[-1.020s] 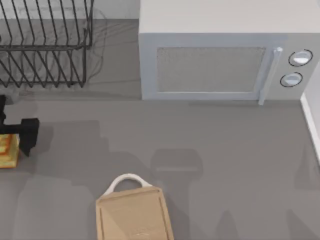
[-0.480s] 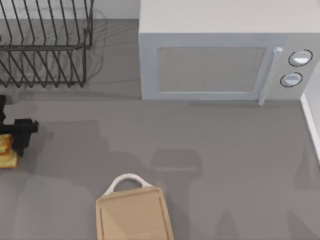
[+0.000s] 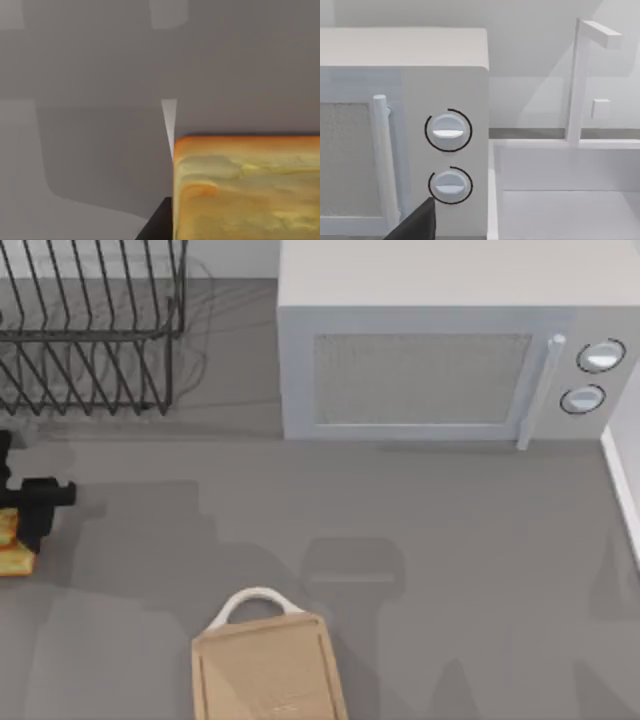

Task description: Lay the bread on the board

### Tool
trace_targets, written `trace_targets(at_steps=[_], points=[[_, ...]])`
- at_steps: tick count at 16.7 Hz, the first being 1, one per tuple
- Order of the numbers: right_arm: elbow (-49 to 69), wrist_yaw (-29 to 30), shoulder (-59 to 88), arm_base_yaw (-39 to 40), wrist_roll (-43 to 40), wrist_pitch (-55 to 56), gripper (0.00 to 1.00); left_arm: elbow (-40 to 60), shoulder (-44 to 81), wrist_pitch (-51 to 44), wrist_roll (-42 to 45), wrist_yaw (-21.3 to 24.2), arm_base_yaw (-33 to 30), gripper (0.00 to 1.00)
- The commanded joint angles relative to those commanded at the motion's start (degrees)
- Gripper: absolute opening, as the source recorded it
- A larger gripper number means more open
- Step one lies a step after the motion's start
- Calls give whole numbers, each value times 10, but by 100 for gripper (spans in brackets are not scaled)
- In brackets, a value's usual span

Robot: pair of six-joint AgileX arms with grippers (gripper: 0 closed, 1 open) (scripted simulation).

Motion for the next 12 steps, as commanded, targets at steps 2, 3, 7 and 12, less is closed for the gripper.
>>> trace_targets(at_steps=[2,3,7,12], points=[[0,0,0,0,0,0,100,0,0,0,0,0,0,0],[0,0,0,0,0,0,100,0,0,0,0,0,0,0],[0,0,0,0,0,0,100,4,-7,-5,1,0,-1,0],[0,0,0,0,0,0,100,67,-38,-90,0,0,-1,0]])
